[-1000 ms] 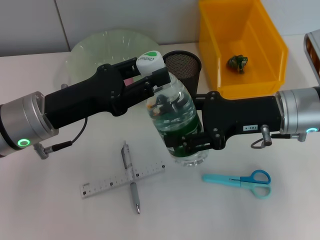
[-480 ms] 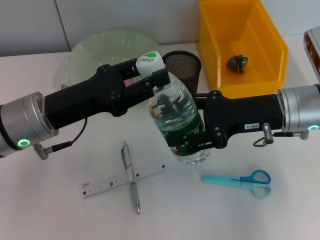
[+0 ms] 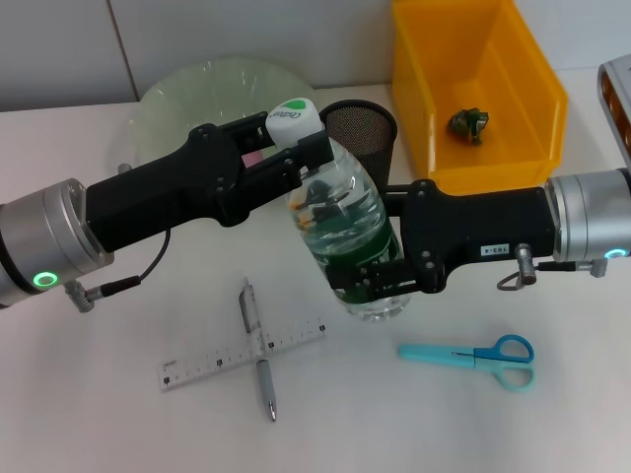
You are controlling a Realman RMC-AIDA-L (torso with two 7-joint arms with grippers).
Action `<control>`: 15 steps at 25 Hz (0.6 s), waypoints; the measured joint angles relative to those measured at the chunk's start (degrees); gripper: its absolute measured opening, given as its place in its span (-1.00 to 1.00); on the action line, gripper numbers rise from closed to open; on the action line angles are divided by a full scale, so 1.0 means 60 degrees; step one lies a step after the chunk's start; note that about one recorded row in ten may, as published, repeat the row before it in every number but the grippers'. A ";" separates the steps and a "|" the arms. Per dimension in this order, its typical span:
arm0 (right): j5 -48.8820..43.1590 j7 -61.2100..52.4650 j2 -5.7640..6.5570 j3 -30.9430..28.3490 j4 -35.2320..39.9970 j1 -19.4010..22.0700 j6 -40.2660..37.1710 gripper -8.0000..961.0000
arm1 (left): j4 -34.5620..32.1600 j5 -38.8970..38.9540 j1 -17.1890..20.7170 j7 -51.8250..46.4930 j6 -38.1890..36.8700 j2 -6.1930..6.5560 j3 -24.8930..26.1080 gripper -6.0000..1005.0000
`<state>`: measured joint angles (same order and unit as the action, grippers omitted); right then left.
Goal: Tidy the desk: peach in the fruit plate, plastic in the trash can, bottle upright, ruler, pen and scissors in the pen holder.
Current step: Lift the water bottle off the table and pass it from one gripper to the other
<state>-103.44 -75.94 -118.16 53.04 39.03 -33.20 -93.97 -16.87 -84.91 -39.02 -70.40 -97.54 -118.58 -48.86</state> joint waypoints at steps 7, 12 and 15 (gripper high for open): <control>-0.0031 0.0014 -0.0023 0.0020 -0.0024 -0.0018 0.0032 0.61 | 0.0016 0.0000 -0.0100 -0.0005 -0.0005 -0.0014 0.0023 -0.11; -0.0207 0.0017 -0.0097 0.0026 -0.0030 -0.0019 0.0069 0.61 | 0.0016 0.0144 -0.0124 -0.0026 -0.0025 -0.0027 0.0026 -0.11; -0.0241 0.0020 -0.0111 0.0056 -0.0043 -0.0011 0.0123 0.61 | 0.0015 0.0199 -0.0124 -0.0035 -0.0036 -0.0027 0.0027 -0.11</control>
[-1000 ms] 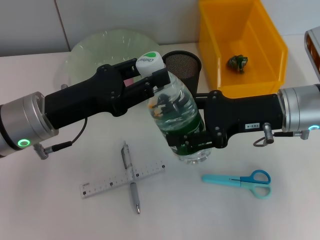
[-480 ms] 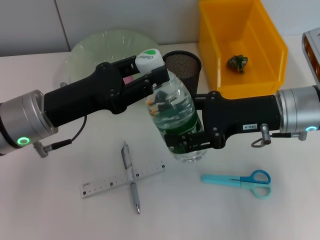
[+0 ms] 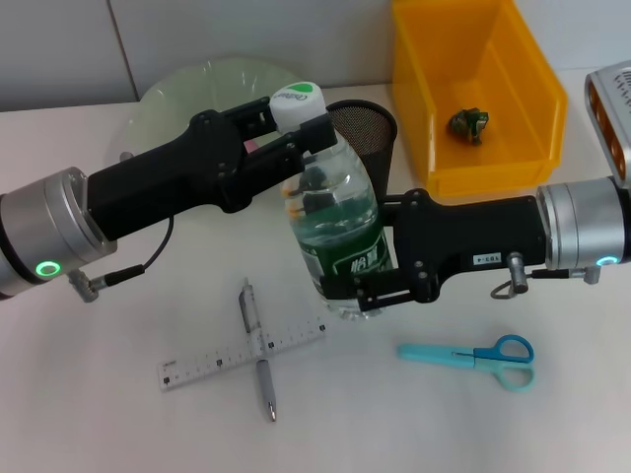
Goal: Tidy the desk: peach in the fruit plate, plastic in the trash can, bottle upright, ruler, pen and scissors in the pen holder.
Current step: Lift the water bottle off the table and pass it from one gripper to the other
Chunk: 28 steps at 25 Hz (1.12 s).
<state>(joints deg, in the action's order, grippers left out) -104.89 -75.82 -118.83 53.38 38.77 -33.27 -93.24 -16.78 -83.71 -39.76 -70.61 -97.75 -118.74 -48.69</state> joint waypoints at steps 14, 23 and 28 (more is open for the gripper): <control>-0.0113 0.0020 -0.0019 0.0274 -0.0136 0.0022 0.0287 0.61 | -0.0031 0.0206 -0.0010 -0.0010 -0.0039 0.0020 0.0000 -0.11; -0.0126 0.0025 -0.0013 0.0411 -0.0263 0.0050 0.0502 0.61 | -0.0078 0.0344 -0.0009 -0.0009 -0.0081 0.0030 0.0001 -0.11; -0.0161 0.0039 -0.0013 0.0422 -0.0320 0.0072 0.0587 0.61 | -0.0212 0.0355 -0.0009 -0.0086 -0.0100 0.0030 0.0002 -0.11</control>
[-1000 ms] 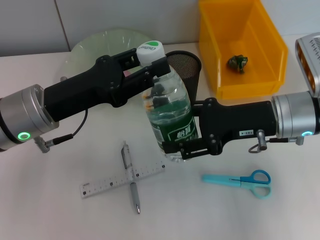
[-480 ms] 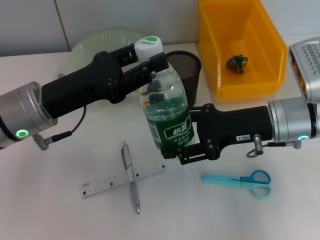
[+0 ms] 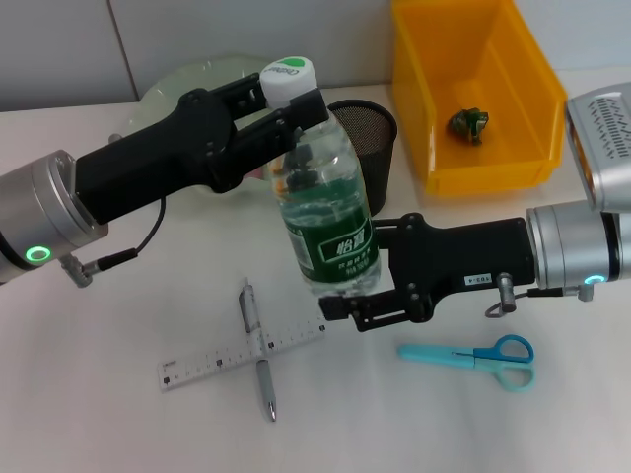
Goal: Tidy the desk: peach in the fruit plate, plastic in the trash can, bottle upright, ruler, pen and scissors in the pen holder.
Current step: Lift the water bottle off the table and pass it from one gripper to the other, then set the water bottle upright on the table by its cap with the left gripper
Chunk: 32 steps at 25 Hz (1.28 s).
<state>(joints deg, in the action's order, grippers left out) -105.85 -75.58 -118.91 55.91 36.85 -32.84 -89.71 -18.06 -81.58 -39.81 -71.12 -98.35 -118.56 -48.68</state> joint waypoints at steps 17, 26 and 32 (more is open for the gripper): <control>-0.0059 0.0177 0.0000 -0.0088 -0.0200 0.0183 0.0488 0.61 | -0.0417 0.0019 0.0216 -0.0146 0.0005 0.0062 0.0054 -0.11; 0.0036 0.0433 -0.0019 -0.0475 -0.0194 0.0487 0.0718 0.61 | -0.0907 0.0003 0.0655 0.0016 0.0261 0.0076 0.0348 -0.11; 0.0130 0.0507 -0.0031 -0.0901 -0.0371 0.0545 0.0720 0.61 | -0.0964 -0.0003 0.0937 0.0634 0.0949 0.0077 0.0517 -0.11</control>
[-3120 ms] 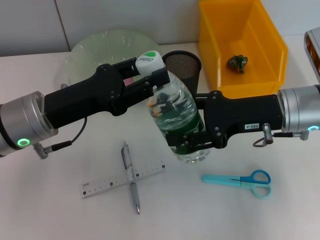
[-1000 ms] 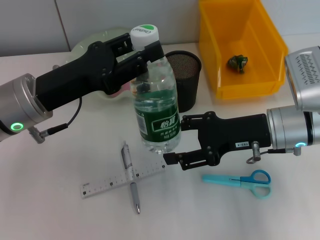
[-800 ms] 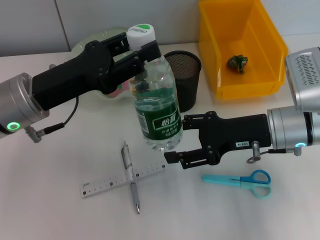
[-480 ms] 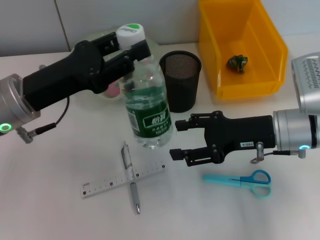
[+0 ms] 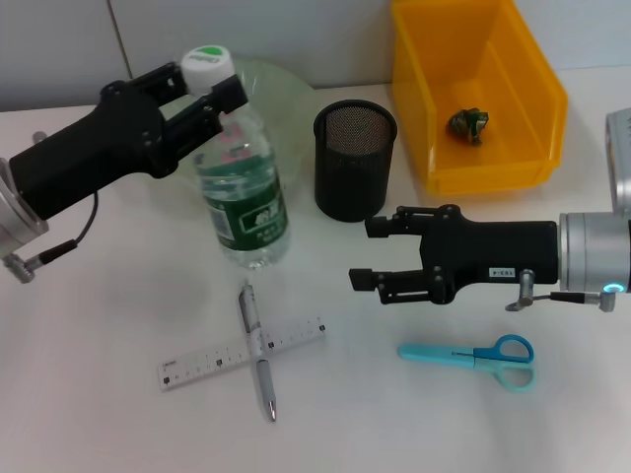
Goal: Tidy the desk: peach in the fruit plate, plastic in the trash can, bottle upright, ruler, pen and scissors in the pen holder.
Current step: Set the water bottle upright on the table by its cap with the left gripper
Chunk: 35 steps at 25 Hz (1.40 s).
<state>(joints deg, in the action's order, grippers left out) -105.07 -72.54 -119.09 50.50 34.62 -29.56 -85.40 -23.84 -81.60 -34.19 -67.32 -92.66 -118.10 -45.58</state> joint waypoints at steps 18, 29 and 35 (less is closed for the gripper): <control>0.0916 0.0482 0.0001 -0.0468 -0.0482 0.0335 -0.0006 0.61 | -0.0059 -0.0010 0.0521 0.1128 0.0827 -0.0014 0.0495 -0.11; 0.1305 0.0893 0.0001 -0.0463 -0.0797 0.0352 -0.0030 0.61 | -0.0009 -0.0009 0.0573 0.1357 0.1142 -0.0051 0.0494 -0.11; 0.1312 0.0897 0.0013 -0.0463 -0.0786 0.0358 -0.0040 0.61 | 0.0074 0.0148 0.0600 0.1540 0.1364 -0.0075 0.0583 -0.11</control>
<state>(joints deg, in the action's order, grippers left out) -97.20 -67.16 -119.01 47.72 29.91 -27.42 -85.64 -23.40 -80.71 -30.59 -58.08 -84.47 -118.55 -42.08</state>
